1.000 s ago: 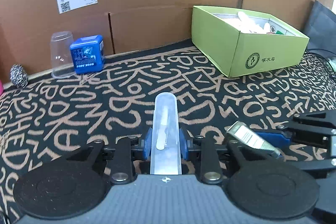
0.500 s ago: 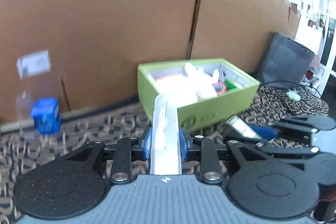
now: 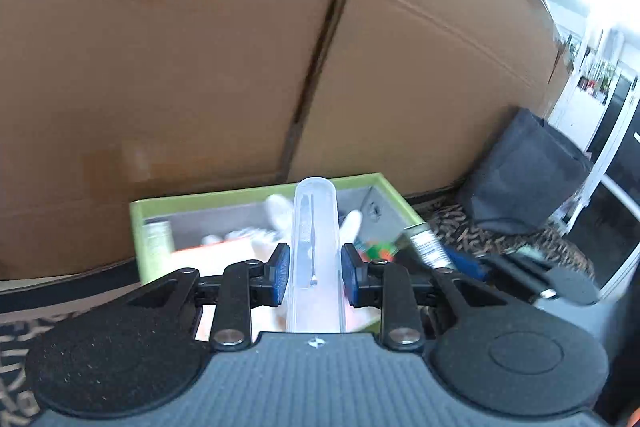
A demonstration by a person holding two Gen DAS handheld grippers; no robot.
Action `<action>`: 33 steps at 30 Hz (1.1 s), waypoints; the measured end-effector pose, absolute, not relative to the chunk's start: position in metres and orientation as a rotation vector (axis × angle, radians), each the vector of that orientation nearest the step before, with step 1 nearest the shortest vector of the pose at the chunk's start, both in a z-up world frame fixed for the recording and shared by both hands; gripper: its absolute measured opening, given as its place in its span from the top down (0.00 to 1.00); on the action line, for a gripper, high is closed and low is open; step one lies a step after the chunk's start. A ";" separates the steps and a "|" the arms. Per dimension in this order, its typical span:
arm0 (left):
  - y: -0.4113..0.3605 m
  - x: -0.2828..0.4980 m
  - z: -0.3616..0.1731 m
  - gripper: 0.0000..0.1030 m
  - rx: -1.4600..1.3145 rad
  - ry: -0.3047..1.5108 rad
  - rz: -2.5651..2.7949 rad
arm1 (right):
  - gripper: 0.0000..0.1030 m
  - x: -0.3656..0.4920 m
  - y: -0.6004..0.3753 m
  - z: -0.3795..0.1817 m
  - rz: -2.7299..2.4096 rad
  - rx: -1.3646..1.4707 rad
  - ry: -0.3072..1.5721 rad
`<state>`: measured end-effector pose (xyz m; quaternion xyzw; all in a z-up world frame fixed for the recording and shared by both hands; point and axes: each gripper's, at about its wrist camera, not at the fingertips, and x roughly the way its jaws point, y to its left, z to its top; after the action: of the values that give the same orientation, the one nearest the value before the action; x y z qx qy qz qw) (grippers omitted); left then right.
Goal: Organize objects
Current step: 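Carry the small box and clear tube case into the shoebox and open both tools, then withdraw both tools from the shoebox back toward the remaining items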
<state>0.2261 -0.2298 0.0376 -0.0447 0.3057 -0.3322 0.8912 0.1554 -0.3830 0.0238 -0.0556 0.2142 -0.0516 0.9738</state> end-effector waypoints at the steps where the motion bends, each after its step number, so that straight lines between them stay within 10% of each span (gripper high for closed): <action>1: -0.236 0.231 0.037 0.72 -0.098 0.638 -0.684 | 0.79 0.164 -0.388 0.021 -0.110 -0.111 0.435; 8: -0.267 0.253 0.022 0.72 -0.094 0.631 -0.671 | 0.78 0.197 -0.403 0.006 -0.108 -0.071 0.429; 12: -0.258 0.259 0.004 0.18 -0.158 0.631 -0.629 | 0.46 0.207 -0.405 -0.017 -0.099 -0.080 0.495; 19: -0.229 0.255 -0.005 0.17 -0.163 0.610 -0.568 | 0.05 0.173 -0.406 -0.020 -0.124 -0.062 0.402; 33: -0.154 0.203 0.001 0.10 -0.085 0.613 -0.390 | 0.00 0.128 -0.369 0.009 -0.034 -0.054 0.354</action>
<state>0.2030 -0.1543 0.0007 -0.0417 0.2999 -0.1905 0.9338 0.1277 -0.3685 0.0086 -0.0270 0.1761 -0.0167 0.9839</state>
